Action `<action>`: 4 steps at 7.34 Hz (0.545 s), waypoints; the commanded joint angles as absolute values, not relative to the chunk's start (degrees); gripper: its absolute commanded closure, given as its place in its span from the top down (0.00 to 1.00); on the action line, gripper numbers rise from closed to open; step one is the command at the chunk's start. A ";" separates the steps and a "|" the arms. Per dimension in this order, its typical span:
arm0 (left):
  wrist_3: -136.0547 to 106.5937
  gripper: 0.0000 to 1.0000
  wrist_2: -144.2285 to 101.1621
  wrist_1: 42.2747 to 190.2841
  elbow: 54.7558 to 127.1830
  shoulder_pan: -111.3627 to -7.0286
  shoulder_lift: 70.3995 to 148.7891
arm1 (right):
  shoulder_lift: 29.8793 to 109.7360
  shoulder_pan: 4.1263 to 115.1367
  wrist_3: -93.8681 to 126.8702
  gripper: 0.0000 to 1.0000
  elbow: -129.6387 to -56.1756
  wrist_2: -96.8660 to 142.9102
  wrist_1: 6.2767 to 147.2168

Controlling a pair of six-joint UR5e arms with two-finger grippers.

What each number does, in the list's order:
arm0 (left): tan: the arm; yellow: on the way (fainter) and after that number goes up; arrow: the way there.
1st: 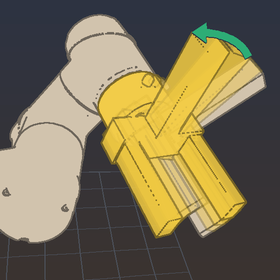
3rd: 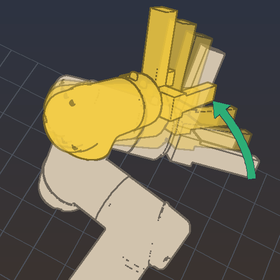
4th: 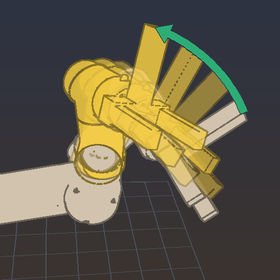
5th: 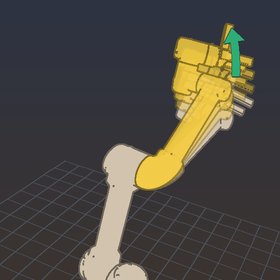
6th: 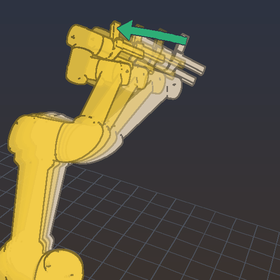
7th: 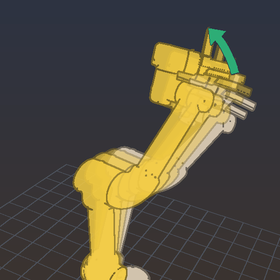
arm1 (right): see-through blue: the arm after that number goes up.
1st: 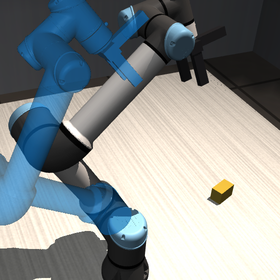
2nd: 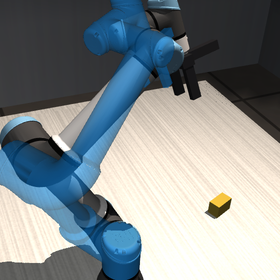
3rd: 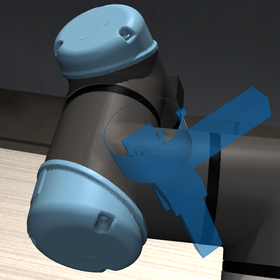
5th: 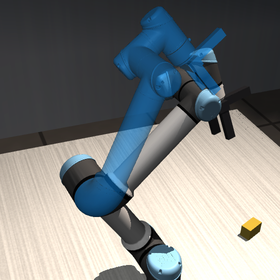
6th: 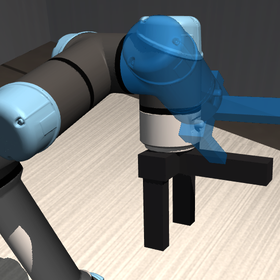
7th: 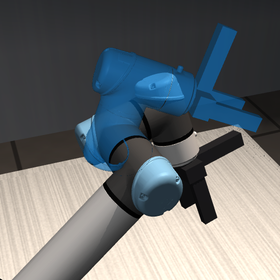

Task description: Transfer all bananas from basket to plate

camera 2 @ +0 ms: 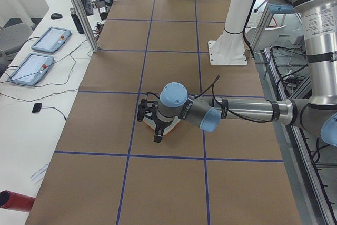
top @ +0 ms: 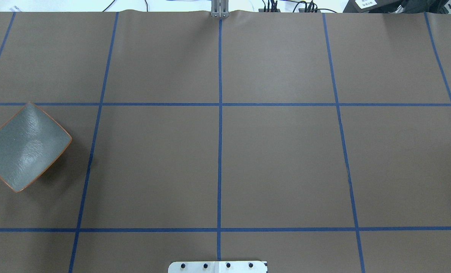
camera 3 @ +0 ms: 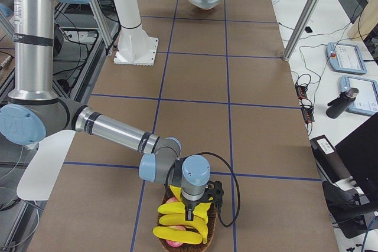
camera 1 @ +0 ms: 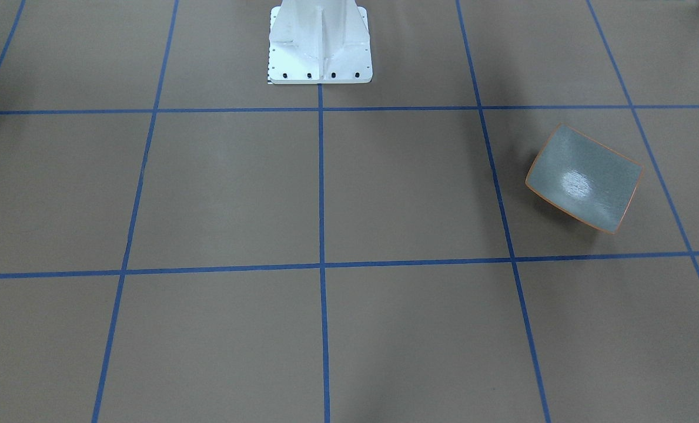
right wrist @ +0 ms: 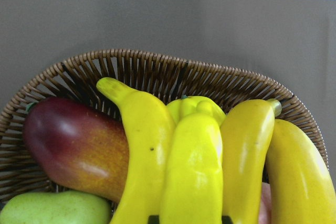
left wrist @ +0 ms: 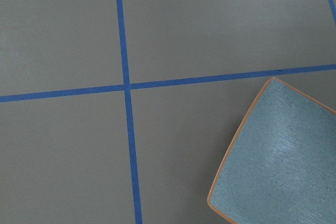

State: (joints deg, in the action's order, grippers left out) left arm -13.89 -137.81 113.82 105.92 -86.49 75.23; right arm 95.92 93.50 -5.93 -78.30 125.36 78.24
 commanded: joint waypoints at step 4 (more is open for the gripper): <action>-13.89 1.00 -137.81 113.82 106.44 -86.48 75.32 | 95.54 93.69 -9.57 0.00 -80.68 125.95 78.75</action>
